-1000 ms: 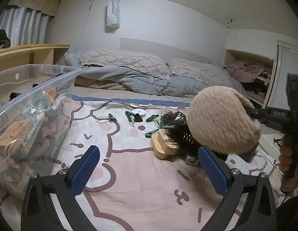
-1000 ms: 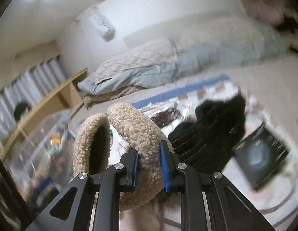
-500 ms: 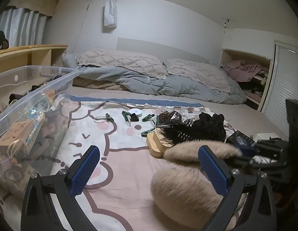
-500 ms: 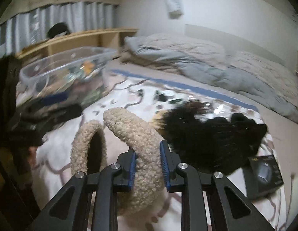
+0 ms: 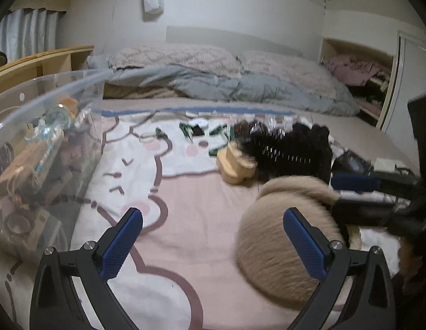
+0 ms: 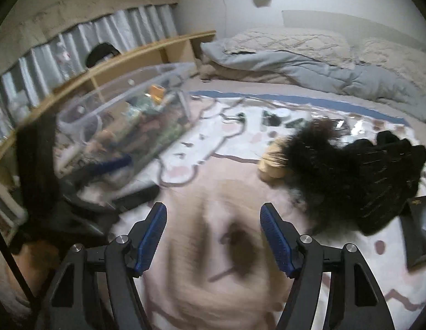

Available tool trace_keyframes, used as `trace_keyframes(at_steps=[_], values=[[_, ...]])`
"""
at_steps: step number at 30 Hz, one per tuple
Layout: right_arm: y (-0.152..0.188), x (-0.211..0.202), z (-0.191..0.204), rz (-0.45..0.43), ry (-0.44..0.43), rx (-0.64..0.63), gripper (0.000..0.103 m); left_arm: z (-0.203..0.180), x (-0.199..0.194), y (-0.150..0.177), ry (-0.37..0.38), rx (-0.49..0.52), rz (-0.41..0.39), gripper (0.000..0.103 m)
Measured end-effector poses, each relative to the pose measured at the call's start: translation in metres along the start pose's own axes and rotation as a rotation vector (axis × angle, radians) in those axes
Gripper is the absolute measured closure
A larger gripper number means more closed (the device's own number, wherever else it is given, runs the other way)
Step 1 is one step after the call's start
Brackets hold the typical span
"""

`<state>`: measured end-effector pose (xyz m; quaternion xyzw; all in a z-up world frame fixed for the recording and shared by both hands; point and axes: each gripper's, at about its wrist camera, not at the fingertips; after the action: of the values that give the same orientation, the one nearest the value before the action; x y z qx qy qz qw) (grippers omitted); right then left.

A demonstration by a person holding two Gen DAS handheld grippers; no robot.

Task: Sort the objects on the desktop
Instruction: 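Lift the earmuff with the right tool toward the left tool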

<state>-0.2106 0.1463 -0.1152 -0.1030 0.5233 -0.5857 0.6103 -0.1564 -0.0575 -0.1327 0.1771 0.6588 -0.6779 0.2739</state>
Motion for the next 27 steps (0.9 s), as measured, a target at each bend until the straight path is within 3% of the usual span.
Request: trace_keyframes(at_steps=[3,7,8,9,10,16,19,21,25,27], values=[[-0.003,-0.002,-0.003,-0.02,-0.046,0.059,0.033,-0.007,-0.002,0.002,0.011,0.023,-0.008,0.0],[-0.001,-0.017,-0.025,-0.06,0.048,0.194,0.033,-0.016,-0.006,0.002,0.041,0.048,-0.035,0.0],[0.001,-0.019,-0.031,-0.065,0.062,0.231,0.037,-0.019,-0.007,0.003,0.045,0.057,-0.041,0.0],[0.004,-0.023,-0.041,-0.068,0.07,0.282,0.051,-0.021,-0.007,0.003,0.051,0.062,-0.044,0.0],[0.009,-0.027,-0.051,-0.071,0.071,0.338,0.057,-0.023,-0.008,0.004,0.066,0.064,-0.046,0.0],[0.04,-0.048,-0.094,-0.103,0.125,0.614,0.07,-0.043,-0.015,0.004,0.128,0.101,-0.075,0.0],[0.05,-0.046,-0.104,-0.042,0.216,0.672,0.072,-0.06,-0.02,0.007,0.128,0.159,-0.091,0.0],[0.058,-0.036,-0.109,0.055,0.318,0.667,0.073,-0.067,-0.022,0.01,0.12,0.192,-0.104,0.0],[0.062,-0.01,-0.108,0.154,0.26,0.665,0.073,-0.069,-0.021,0.011,0.1,0.211,-0.095,0.0],[0.056,-0.004,-0.099,0.149,0.231,0.623,0.073,-0.064,-0.019,0.01,0.066,0.2,-0.072,0.0]])
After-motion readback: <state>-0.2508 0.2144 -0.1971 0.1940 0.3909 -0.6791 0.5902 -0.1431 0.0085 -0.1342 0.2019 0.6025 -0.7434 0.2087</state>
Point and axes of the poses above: each gripper's, at about its wrist camera, not at the fingertips, and x roughly the way its jaws point, z to its left, y to its underside, and after that the axes turned 15 degrees about -y, right-handed
